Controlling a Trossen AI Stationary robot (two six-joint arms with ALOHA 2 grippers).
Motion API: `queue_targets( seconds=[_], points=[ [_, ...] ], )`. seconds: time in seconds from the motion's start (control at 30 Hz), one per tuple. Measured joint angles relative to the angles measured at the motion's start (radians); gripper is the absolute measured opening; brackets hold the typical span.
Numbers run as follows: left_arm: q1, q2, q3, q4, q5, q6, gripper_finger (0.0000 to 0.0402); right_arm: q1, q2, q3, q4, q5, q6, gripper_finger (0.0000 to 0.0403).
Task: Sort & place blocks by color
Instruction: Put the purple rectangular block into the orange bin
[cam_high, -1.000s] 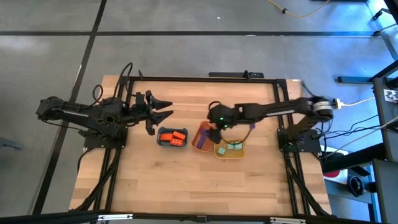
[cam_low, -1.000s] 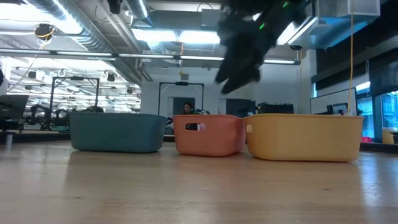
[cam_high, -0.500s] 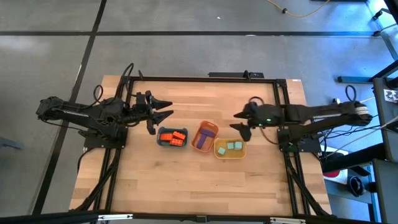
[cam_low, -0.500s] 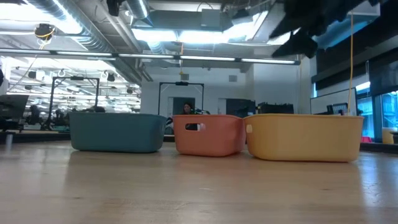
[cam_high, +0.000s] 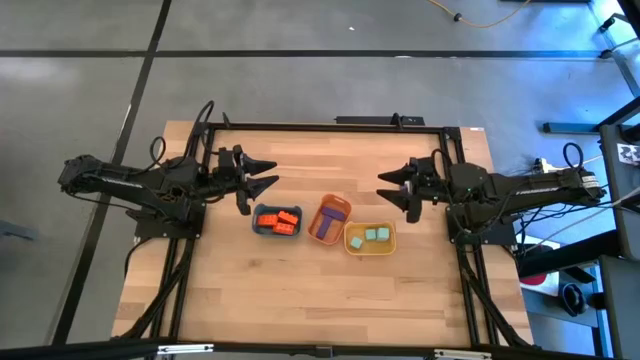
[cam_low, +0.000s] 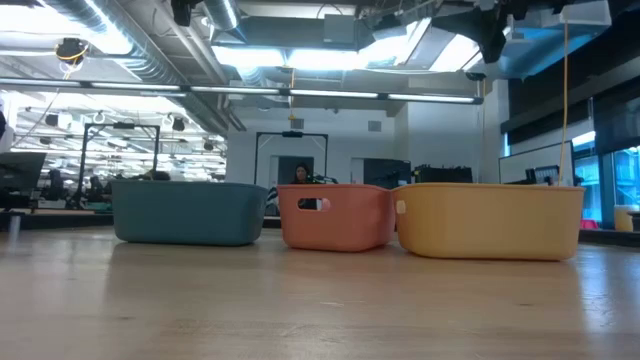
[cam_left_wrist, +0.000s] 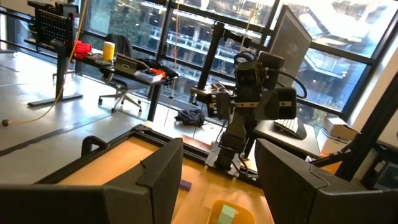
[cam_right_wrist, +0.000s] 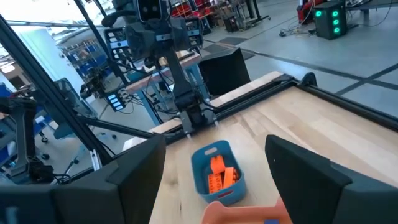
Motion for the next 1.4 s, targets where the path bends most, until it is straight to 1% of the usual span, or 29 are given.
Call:
queue_targets(
  seconds=[0.37, 0.4, 0.47, 0.5, 0.53, 0.63, 0.7, 0.77, 0.83, 0.87, 0.93, 1.0, 1.13, 1.2, 1.4],
  points=[
    [0.0, 0.0, 0.0, 0.0, 0.0, 0.0, 0.0192, 0.0, 0.001, 0.001, 0.001, 0.008, 0.015, 0.0279],
    [0.0, 0.0, 0.0, 0.001, 0.0, 0.0, 0.0192, 0.0, 0.001, 0.001, 0.0, 0.019, 0.045, 0.0279],
    [0.0, 0.0, 0.0, 0.005, 0.0, -0.002, 0.0192, -0.004, 0.015, 0.01, -0.022, 0.095, 0.129, 0.0279],
    [0.0, 0.0, 0.0, 0.006, 0.0, -0.013, 0.0192, -0.015, 0.027, 0.028, -0.074, 0.133, 0.175, 0.0278],
    [0.0, 0.0, 0.0, 0.006, 0.0, -0.026, 0.0192, -0.036, 0.046, 0.063, -0.169, 0.163, 0.216, 0.0277],
    [0.0, 0.0, 0.0, 0.006, 0.0, -0.052, 0.0192, -0.139, 0.143, 0.203, -0.549, 0.179, 0.331, 0.0274],
    [0.0, 0.0, 0.0, 0.006, 0.0, -0.052, 0.0192, -0.227, 0.228, 0.282, -0.795, 0.151, 0.387, 0.0274],
    [0.0, 0.0, 0.0, 0.006, 0.0, -0.052, 0.0192, -0.312, 0.312, 0.326, -0.976, 0.11, 0.389, 0.0273],
    [0.0, 0.0, 0.0, 0.006, 0.0, -0.05, 0.0192, -0.382, 0.384, 0.331, -1.091, 0.076, 0.383, 0.0273],
    [0.0, 0.0, 0.0, 0.006, 0.0, -0.048, 0.0192, -0.41, 0.417, 0.32, -1.116, 0.064, 0.379, 0.0273],
    [0.0, 0.0, 0.0, 0.006, 0.0, -0.048, 0.0192, -0.45, 0.467, 0.284, -1.13, 0.044, 0.377, 0.0273],
    [0.0, 0.0, 0.0, 0.006, 0.0, -0.047, 0.0192, -0.472, 0.503, 0.238, -1.103, 0.014, 0.384, 0.0273],
    [0.0, 0.0, 0.0, 0.006, 0.0, -0.045, 0.0192, -0.484, 0.536, 0.13, -0.948, -0.066, 0.419, 0.0273],
    [0.0, 0.0, 0.0, 0.006, 0.0, -0.045, 0.0192, -0.484, 0.543, 0.082, -0.887, -0.076, 0.448, 0.0273],
    [0.0, 0.0, 0.0, 0.006, 0.0, -0.045, 0.0192, -0.484, 0.55, -0.012, -0.789, -0.076, 0.537, 0.0273]
  ],
)
